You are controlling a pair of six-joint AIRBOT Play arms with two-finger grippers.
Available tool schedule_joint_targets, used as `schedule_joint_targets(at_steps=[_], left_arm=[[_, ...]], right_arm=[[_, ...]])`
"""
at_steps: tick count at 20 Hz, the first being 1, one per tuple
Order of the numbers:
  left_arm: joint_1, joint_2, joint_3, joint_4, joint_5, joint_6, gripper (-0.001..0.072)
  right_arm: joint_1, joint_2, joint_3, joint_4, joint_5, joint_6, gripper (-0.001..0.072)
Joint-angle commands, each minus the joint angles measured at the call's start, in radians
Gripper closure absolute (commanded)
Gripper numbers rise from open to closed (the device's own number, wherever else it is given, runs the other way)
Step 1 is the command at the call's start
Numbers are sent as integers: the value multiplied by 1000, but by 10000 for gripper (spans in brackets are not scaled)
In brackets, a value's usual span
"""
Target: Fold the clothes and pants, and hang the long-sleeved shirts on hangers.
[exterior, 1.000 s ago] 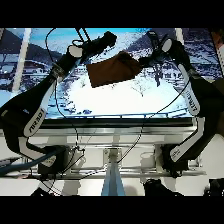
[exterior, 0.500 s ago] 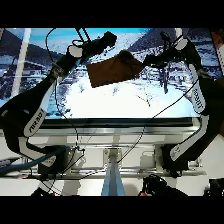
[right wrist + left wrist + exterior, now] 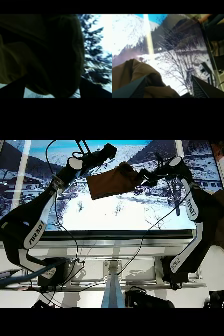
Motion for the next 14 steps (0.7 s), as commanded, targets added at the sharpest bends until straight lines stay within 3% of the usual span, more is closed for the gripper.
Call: schedule_joint_targets(at_steps=[1, 4, 5, 9, 10, 12, 14], left_arm=[[0, 1, 0, 1, -11, 21, 68], [4, 1, 0, 0, -12, 119, 68], [10, 1, 0, 0, -17, 147, 68], [70, 2, 0, 0, -89, 184, 73], [96, 3, 0, 1, -134, 184, 74], [153, 17, 0, 44, -251, 200, 76], [204, 58, 0, 142, -397, 281, 77]], right_arm=[[61, -43, 0, 85, 1, 8, 20], [145, -52, 0, 93, -97, 7, 26], [171, -52, 0, 93, -141, 5, 73], [214, -50, 4, 76, -277, 5, 594], [210, -45, 8, 69, -287, 5, 672], [186, -21, 31, 5, -270, 5, 700], [149, 44, 40, -100, -272, 6, 700]])
